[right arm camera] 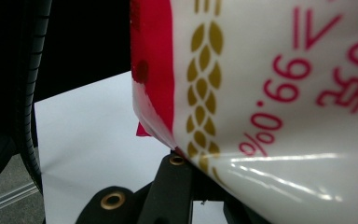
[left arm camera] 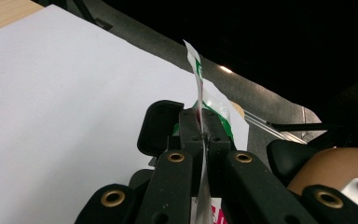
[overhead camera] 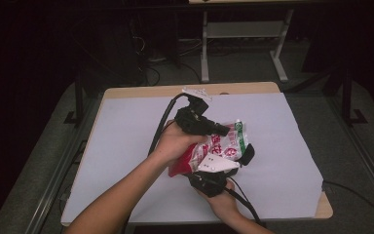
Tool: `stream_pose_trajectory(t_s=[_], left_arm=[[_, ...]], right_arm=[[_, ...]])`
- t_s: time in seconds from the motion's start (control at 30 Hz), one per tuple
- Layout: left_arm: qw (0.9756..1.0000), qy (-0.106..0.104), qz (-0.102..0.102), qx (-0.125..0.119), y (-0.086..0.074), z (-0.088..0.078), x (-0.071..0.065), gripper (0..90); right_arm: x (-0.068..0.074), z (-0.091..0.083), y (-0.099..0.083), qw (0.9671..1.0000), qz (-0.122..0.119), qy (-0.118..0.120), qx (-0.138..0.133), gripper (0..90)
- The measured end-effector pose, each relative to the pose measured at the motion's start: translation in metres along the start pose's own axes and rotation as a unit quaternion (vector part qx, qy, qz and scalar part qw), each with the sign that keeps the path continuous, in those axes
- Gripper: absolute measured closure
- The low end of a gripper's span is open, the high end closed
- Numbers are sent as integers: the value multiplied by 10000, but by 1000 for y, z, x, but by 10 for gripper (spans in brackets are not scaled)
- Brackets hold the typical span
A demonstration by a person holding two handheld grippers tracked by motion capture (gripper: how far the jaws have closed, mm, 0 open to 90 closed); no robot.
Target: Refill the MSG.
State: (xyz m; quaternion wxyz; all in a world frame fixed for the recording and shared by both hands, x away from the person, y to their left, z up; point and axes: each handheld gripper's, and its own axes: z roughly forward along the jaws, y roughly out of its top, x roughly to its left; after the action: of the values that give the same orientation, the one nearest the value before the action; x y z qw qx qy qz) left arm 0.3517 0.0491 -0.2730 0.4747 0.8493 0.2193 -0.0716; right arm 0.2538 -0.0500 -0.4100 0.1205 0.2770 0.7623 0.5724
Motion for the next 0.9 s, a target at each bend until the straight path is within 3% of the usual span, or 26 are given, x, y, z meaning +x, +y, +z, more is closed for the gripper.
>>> stream_pose_trajectory(t_s=[0.9], left_arm=[[9998, 38, -121, 137, 2, 5, 1, 900]], right_arm=[[2, 0, -1, 10000, 46, 32, -18, 900]])
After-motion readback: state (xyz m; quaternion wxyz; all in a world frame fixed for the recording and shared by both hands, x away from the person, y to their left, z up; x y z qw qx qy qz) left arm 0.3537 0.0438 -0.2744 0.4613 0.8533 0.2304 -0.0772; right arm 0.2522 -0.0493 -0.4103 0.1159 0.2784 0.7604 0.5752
